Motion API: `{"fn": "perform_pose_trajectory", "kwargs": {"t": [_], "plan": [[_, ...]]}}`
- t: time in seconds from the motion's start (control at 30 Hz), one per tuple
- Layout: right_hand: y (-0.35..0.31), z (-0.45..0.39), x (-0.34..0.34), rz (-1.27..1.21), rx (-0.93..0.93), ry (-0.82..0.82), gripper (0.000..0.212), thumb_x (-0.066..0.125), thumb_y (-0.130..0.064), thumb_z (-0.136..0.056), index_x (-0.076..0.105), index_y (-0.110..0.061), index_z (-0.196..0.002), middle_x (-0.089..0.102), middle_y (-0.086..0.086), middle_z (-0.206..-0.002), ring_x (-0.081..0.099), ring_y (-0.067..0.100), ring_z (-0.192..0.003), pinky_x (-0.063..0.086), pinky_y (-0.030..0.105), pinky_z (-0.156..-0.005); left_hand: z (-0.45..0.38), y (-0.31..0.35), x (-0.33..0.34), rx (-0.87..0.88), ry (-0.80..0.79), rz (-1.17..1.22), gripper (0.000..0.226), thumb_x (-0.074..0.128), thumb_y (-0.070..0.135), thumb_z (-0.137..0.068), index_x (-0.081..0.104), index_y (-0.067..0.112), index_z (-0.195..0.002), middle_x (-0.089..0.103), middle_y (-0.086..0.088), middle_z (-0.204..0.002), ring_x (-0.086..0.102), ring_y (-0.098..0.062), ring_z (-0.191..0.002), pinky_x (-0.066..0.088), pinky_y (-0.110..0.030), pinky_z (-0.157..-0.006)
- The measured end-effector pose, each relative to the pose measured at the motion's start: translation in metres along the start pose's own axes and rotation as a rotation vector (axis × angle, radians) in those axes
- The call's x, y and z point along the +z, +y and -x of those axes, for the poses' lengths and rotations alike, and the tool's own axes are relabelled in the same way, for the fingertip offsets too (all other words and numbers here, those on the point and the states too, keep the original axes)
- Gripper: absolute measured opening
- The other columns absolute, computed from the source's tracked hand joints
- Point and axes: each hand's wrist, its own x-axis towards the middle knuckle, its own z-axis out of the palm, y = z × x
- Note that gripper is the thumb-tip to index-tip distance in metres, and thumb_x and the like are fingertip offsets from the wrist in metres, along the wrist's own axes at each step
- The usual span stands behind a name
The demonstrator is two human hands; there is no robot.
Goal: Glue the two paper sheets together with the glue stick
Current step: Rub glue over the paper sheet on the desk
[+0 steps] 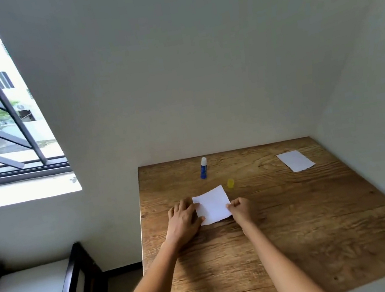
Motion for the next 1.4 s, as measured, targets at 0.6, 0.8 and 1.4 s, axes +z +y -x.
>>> {"fn": "perform_pose_trajectory", "kwargs": {"t": [0.6, 0.8, 1.4], "plan": [[-0.085, -0.083, 0.058, 0.251, -0.361, 0.033, 0.046, 0.072, -0.014, -0.077, 0.055, 0.003, -0.116, 0.054, 0.022, -0.123, 0.049, 0.034, -0.116, 0.043, 0.038, -0.092, -0.012, -0.007, -0.008, 0.031, 0.054, -0.026, 0.058, 0.041, 0.041, -0.083, 0.039, 0.020, -0.137, 0.038, 0.002, -0.143, 0.032, -0.016, -0.133, 0.011, -0.035, -0.117], [-0.081, -0.071, 0.060, 0.042, -0.320, 0.065, 0.015, 0.058, -0.013, -0.088, 0.063, 0.001, -0.090, 0.067, 0.017, -0.089, 0.059, 0.026, -0.080, 0.038, 0.029, -0.064, -0.014, -0.008, -0.011, 0.049, -0.007, -0.045, 0.063, 0.045, 0.044, -0.081, 0.037, 0.019, -0.138, 0.036, -0.002, -0.143, 0.029, -0.020, -0.134, 0.007, -0.037, -0.118], [-0.042, 0.003, 0.023, -0.315, -0.377, -0.081, 0.007, 0.070, -0.018, -0.081, 0.066, -0.018, -0.087, 0.067, -0.001, -0.077, 0.063, 0.018, -0.078, 0.048, 0.031, -0.077, 0.004, -0.005, -0.011, 0.067, -0.043, -0.202, 0.071, 0.040, 0.064, -0.084, 0.028, 0.024, -0.142, 0.026, -0.008, -0.149, 0.021, -0.027, -0.139, 0.002, -0.046, -0.120]]}}
